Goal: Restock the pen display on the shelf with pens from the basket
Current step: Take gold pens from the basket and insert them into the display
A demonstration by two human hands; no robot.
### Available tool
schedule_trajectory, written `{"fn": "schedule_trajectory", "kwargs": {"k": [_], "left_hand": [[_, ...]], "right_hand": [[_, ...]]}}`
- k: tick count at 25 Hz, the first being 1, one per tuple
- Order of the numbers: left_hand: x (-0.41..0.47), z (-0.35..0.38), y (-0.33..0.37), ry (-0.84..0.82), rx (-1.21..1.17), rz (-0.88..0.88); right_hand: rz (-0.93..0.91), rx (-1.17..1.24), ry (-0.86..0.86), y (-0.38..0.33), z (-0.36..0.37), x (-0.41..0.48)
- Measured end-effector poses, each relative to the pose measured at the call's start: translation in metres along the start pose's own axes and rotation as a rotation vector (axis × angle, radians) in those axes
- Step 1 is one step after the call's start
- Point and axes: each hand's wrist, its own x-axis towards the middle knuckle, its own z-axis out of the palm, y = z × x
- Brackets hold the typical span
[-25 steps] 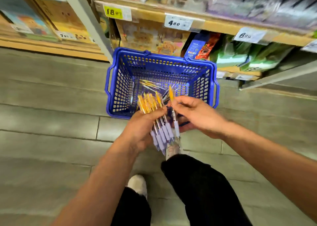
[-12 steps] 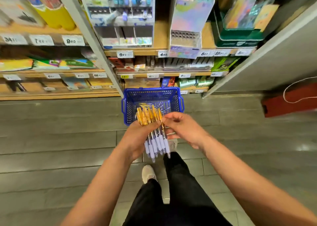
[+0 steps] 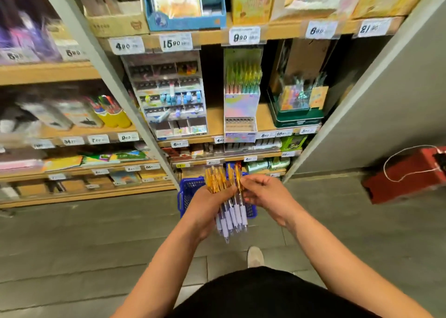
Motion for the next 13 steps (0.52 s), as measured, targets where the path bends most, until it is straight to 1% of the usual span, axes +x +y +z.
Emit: {"fn": "schedule_trajectory", "kwargs": {"k": [4, 9, 13], "left_hand": [[0.027, 0.02, 0.023, 0.014, 0.011, 0.03], [0.059, 0.051, 0.035, 0.044, 0.01, 0.055], [0.084, 0.051, 0.05, 0.083, -0.019, 0.045]], "right_hand": [[-0.019, 0.005, -0.022, -0.025, -0.024, 0.021], [-0.029, -0.035, -0.039, -0.044, -0.059, 0.05], [-0.03, -0.046, -0.054, -0.055, -0.07, 0.081]]}}
